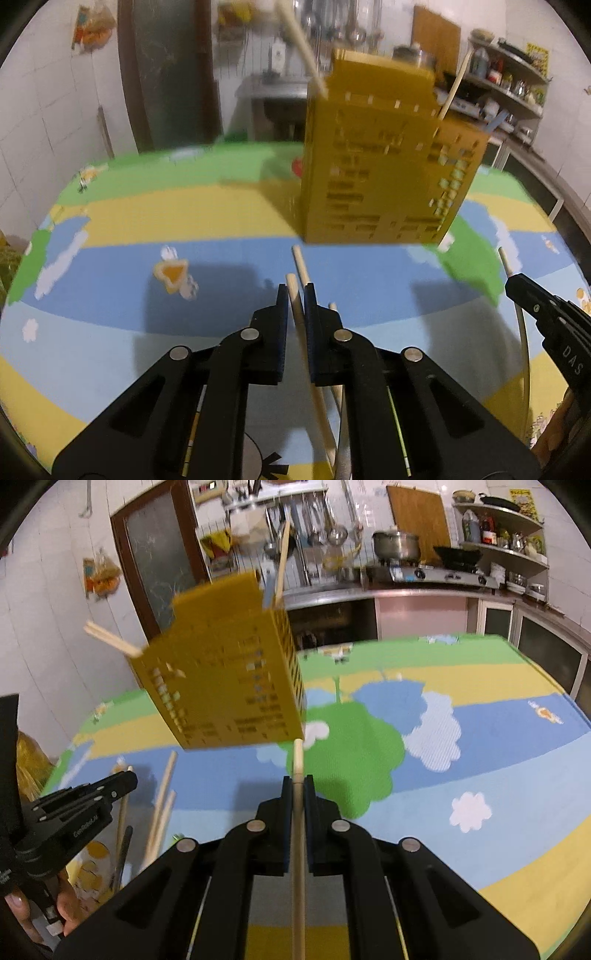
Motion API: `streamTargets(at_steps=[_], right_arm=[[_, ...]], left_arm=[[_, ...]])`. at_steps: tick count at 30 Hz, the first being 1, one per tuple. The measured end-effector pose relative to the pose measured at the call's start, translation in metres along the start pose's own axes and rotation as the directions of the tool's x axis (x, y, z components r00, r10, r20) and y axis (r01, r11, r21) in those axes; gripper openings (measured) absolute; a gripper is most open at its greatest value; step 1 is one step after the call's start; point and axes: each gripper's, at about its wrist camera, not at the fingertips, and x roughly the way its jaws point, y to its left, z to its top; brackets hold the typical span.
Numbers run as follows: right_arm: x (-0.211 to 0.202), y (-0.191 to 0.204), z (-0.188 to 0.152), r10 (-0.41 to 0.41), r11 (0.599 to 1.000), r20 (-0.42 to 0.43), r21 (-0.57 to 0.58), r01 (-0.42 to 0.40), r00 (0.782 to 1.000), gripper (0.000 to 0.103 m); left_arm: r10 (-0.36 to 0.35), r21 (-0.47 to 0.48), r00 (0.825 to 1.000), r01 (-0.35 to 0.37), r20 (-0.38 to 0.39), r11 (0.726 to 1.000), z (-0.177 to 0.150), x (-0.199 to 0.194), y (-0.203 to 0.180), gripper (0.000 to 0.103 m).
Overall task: Organize utensils
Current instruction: 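Raise both held chopsticks up over the yellow holder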
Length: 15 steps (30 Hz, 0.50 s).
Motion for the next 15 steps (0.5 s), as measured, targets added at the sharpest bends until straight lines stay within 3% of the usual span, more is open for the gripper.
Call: streamTargets(at_steps=[6, 15], right_arm=[[-0.038, 0.005, 0.014, 0.035, 0.999, 0.156, -0.018, -0.032, 0.987, 0.006], [-0.075, 0.01, 0.019, 0.063, 0.998, 0.269, -0.028, -0.058, 0.961, 0.006]], left_arm=[[0.0, 0.003, 0.994, -0.001, 0.111, 1.0, 0.01, -0.037, -0.003, 0.006], [0.013, 0.012, 0.967, -0.016, 0.253, 1.0, 0.016, -0.095, -0.003, 0.005]])
